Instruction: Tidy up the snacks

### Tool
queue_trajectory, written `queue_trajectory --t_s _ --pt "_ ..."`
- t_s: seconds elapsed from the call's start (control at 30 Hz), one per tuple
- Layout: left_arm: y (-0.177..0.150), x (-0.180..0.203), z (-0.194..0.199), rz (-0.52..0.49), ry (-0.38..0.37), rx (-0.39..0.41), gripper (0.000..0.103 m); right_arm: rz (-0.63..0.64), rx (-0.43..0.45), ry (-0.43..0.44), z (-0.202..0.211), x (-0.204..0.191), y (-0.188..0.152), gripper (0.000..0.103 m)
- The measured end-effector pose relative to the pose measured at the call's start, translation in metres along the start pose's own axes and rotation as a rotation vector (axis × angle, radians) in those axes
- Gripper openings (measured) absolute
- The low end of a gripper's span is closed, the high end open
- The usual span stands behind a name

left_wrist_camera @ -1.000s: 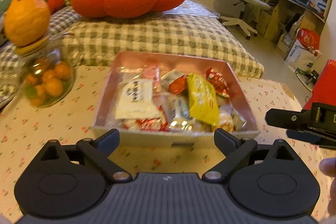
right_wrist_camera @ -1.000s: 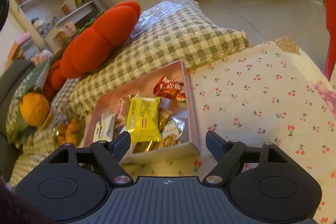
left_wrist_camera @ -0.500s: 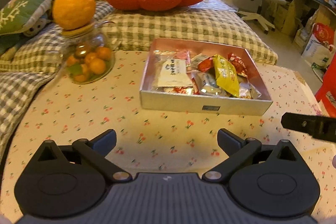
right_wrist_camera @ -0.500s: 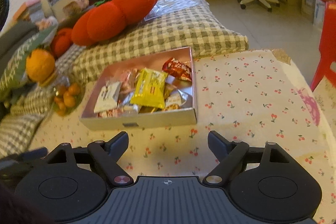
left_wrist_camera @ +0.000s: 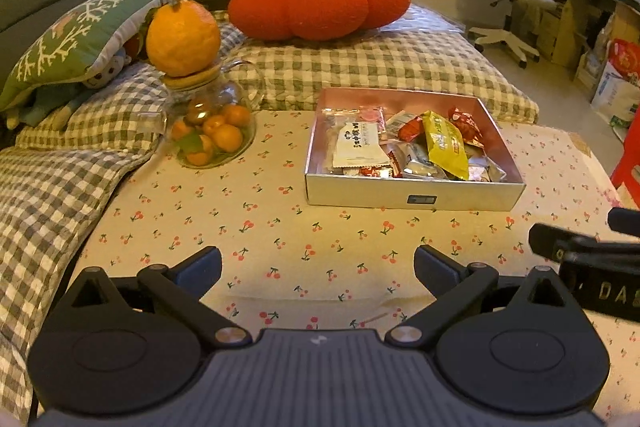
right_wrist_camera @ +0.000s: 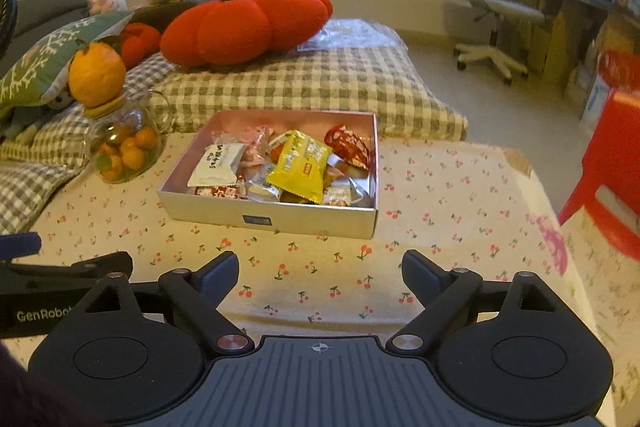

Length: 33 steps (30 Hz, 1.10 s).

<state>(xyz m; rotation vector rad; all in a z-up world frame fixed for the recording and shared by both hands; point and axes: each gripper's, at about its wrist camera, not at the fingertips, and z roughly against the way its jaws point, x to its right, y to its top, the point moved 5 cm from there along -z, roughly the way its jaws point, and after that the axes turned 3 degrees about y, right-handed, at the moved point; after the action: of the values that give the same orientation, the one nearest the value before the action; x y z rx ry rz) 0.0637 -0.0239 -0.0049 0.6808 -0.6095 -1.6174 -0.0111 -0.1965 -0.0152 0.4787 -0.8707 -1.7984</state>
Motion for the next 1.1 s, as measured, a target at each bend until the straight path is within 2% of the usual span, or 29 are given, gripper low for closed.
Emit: queue_trajectory --t_s 0.5,1.1 --pt "-0.003 -0.001 0.004 -0.006 0.053 -0.001 0.103 -0.028 -0.05 0.027 -0.009 -0.001 -0.003 0.091" --pt "-0.005 0.001 0.007 -0.014 0.047 -0.001 0.103 -0.04 -0.058 0.026 -0.012 0.001 -0.003 0.091"
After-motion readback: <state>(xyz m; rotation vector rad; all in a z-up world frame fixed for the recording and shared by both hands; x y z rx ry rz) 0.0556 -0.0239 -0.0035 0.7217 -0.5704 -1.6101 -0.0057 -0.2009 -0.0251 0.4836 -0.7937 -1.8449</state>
